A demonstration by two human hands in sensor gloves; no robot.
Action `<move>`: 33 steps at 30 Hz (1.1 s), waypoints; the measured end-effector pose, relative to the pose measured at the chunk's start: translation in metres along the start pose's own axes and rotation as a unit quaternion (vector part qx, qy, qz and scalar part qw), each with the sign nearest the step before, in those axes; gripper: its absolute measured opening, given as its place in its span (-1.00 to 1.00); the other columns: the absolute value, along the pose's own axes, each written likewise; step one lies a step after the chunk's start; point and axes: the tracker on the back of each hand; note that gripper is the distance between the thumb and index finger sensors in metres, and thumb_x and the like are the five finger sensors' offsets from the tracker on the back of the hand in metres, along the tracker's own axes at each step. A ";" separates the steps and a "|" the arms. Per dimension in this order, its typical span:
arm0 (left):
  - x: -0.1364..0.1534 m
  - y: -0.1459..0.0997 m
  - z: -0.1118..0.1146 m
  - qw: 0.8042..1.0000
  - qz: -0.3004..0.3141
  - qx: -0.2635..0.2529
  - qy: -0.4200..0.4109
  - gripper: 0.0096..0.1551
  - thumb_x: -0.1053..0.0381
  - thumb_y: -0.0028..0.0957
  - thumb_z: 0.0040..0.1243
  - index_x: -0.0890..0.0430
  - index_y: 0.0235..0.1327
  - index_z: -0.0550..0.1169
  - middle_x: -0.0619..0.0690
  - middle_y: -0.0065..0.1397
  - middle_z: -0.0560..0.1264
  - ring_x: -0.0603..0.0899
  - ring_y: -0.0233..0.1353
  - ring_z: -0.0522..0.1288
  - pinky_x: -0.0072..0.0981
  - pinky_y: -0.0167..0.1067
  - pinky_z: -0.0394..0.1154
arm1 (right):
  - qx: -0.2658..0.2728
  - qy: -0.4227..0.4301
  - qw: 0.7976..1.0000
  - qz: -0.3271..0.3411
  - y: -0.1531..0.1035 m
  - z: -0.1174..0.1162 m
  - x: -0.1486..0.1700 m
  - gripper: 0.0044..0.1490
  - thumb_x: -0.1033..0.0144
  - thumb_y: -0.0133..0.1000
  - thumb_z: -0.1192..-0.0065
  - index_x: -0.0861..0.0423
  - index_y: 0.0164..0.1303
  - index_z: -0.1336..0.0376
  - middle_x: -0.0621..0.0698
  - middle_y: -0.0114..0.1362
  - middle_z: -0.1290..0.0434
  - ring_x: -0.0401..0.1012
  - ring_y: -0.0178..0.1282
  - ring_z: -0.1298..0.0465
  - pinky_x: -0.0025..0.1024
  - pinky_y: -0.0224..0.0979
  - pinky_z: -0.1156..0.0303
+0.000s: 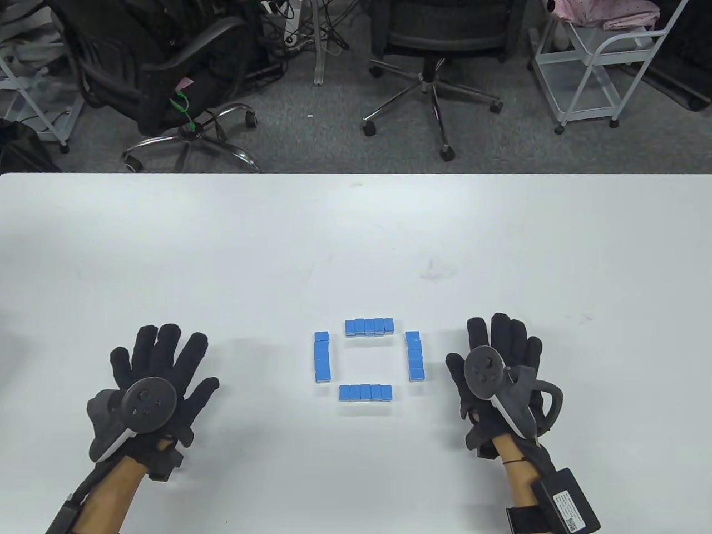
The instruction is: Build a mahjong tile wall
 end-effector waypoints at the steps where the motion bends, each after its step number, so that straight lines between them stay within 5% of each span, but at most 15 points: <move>1: -0.002 0.000 0.001 1.000 0.005 0.005 0.017 -0.09 -0.53 -0.01 -0.10 -0.41 0.65 0.00 -0.14 0.77 -0.29 0.21 0.72 -0.40 0.41 0.48 -0.42 | -0.003 0.001 1.000 -0.002 0.000 -0.001 0.000 -0.02 -0.35 -0.17 0.06 -0.17 0.49 0.01 0.08 0.72 0.02 0.11 0.71 0.03 0.22 0.66 0.16; 12: -0.003 0.006 0.014 0.997 0.007 0.065 0.034 -0.09 -0.55 0.00 -0.13 -0.48 0.62 -0.10 -0.22 0.73 -0.42 0.20 0.70 -0.47 0.40 0.46 -0.46 | 0.001 0.008 1.000 0.011 0.001 -0.004 -0.003 -0.03 -0.34 -0.17 0.04 -0.17 0.48 0.00 0.08 0.72 0.00 0.10 0.71 0.01 0.21 0.67 0.14; 33: 0.006 0.006 0.026 0.995 -0.017 0.093 -0.020 -0.13 -0.48 0.02 -0.09 -0.39 0.65 0.05 -0.15 0.78 -0.24 0.20 0.73 -0.36 0.41 0.49 -0.41 | 0.007 0.021 0.999 0.044 -0.005 0.000 -0.011 -0.03 -0.33 -0.17 0.01 -0.14 0.46 -0.04 0.10 0.69 -0.07 0.12 0.68 -0.08 0.24 0.64 0.07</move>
Point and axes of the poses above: the tracker on the back of each hand, its own x axis roughly to the little-finger side, its own y axis roughly from the wrist to the fingertips, z = x × y
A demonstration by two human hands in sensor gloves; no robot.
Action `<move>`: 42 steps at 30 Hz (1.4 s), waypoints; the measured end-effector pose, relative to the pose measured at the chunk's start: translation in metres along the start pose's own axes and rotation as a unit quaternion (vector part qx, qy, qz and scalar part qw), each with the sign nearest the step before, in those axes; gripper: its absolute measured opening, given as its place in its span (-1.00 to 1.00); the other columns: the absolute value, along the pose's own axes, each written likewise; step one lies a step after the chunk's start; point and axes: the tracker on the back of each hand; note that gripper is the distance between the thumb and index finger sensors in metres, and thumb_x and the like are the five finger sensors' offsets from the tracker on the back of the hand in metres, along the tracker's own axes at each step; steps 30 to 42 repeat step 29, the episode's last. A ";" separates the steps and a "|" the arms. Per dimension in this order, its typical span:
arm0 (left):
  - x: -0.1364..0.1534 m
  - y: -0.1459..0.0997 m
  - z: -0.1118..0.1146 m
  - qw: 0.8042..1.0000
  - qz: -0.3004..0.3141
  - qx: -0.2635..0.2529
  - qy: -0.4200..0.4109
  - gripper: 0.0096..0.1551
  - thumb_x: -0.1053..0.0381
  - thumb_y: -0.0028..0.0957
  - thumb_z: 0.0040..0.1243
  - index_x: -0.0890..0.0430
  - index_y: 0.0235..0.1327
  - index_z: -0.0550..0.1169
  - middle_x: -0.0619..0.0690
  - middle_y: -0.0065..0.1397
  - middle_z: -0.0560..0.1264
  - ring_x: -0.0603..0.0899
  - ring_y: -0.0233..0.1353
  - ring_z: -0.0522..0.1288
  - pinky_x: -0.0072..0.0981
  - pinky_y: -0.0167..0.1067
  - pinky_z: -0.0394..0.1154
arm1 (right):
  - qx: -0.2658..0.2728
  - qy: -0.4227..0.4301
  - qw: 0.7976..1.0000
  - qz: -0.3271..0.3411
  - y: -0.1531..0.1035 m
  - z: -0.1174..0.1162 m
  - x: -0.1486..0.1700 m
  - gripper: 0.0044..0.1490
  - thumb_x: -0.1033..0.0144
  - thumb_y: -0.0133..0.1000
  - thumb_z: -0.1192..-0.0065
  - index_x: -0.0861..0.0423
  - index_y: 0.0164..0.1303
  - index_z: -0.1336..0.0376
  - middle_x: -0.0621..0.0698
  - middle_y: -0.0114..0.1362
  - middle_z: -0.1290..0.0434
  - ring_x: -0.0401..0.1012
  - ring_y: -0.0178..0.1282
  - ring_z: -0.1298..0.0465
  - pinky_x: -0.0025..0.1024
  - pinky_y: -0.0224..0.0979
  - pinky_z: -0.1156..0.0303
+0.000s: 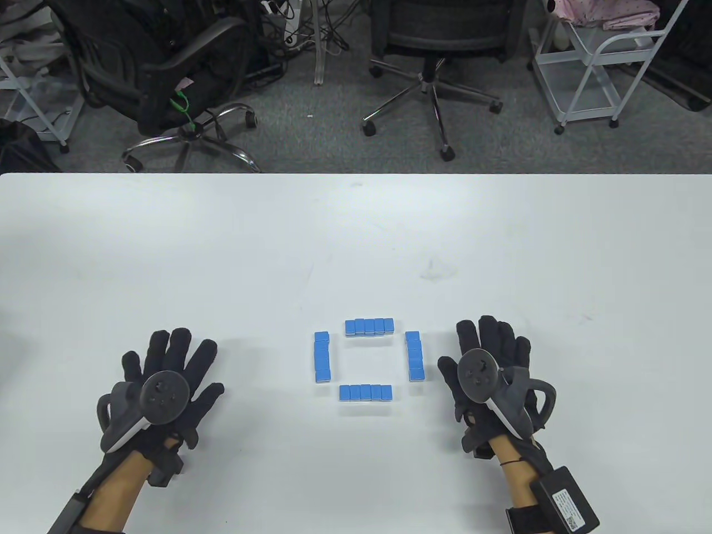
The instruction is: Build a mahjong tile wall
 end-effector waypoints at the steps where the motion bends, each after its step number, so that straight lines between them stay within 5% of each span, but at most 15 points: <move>1: 0.000 0.000 0.001 1.000 -0.002 0.003 0.005 -0.14 -0.48 0.03 -0.09 -0.38 0.65 0.06 -0.15 0.78 -0.24 0.20 0.74 -0.36 0.41 0.49 -0.41 | 0.001 -0.001 1.000 0.002 -0.001 0.000 0.000 -0.04 -0.33 -0.17 0.01 -0.14 0.46 -0.04 0.10 0.69 -0.07 0.12 0.68 -0.08 0.24 0.64 0.06; 42: 0.003 0.001 0.002 1.000 -0.004 0.012 -0.005 -0.17 -0.46 0.03 -0.08 -0.33 0.64 0.16 -0.11 0.79 -0.17 0.21 0.75 -0.31 0.42 0.50 -0.37 | -0.015 0.013 1.000 -0.003 -0.002 0.004 0.001 -0.04 -0.32 -0.16 0.00 -0.13 0.45 -0.06 0.10 0.68 -0.09 0.12 0.67 -0.10 0.24 0.64 0.04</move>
Point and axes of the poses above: the tracker on the back of each hand, its own x axis roughly to the little-finger side, its own y axis roughly from the wrist to the fingertips, z = x × y
